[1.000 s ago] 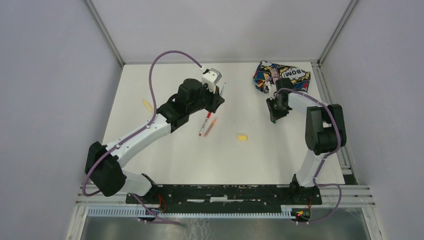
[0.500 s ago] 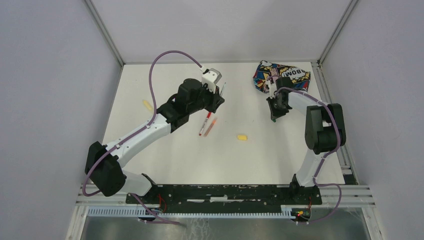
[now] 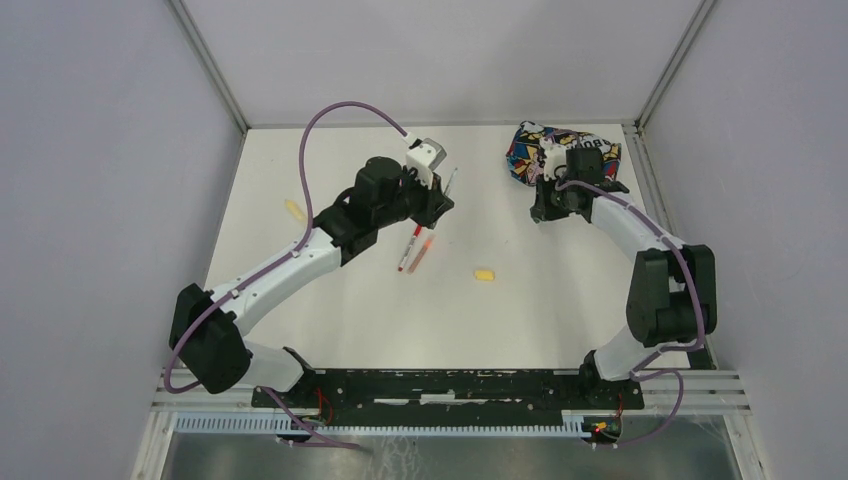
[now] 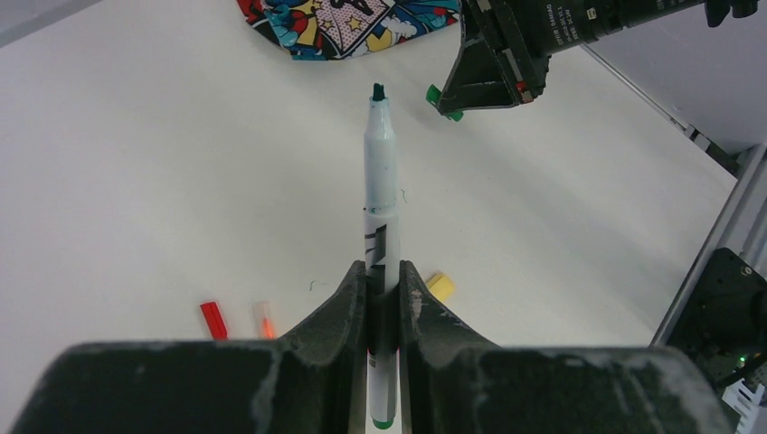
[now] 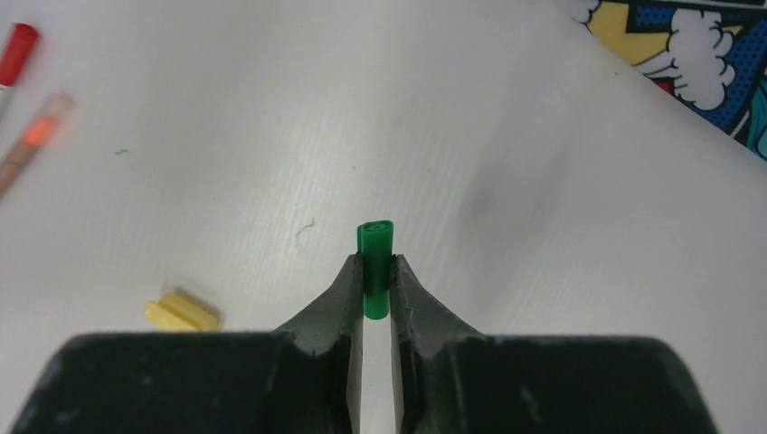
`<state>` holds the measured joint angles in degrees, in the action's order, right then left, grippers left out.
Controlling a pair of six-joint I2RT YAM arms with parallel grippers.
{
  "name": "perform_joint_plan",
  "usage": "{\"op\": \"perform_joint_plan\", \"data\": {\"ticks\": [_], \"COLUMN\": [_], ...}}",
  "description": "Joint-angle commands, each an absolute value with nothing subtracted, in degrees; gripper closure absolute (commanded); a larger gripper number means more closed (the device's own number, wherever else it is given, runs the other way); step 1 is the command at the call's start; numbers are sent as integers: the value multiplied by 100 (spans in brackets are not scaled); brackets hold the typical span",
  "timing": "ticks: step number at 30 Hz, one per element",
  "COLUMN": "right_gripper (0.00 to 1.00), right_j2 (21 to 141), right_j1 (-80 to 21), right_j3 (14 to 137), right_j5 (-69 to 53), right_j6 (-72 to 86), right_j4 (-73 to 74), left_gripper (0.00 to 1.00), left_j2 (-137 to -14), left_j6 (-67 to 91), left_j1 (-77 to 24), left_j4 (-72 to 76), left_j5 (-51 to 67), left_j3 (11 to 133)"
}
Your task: Insert the pens into the pen caps
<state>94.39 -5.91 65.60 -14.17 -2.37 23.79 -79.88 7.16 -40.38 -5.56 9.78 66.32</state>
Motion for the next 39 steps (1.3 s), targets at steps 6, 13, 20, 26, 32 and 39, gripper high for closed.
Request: {"op": "perform_joint_plan", "data": {"ticks": [6,13,20,26,32,39], "right_gripper": [85,86,86,86,87,88], "right_j2": [7632,6489,5577,5292,5439,5722], "right_j1": [-608,-617,-764,-1282,-1957,-2209], "right_j3": [5134,3894,3183,2997,2955,3072], "right_j5": [-3263,-3608,-3246,-2604,-1942,-1849], "right_j6": [1684,3423,4436,4815,4992,5001], "right_j4": [-494,-2868,-4560,-5516,-6459,-6755], "left_gripper": [98,98,98,98,98,98], "left_j2": [-7739,-7812,-7883,-7884,-7854,-7807], "left_j6": [441,643,736,713,618,508], "left_j1": [-4056,-4052,-4069,-4167,-4282,-4343], "left_j4": [-111,-18,170,229,281,290], "left_j5": [1609,1849,2166,2557,2907,3076], "left_j3": [6592,6557,6565,6566,6548,6524]}}
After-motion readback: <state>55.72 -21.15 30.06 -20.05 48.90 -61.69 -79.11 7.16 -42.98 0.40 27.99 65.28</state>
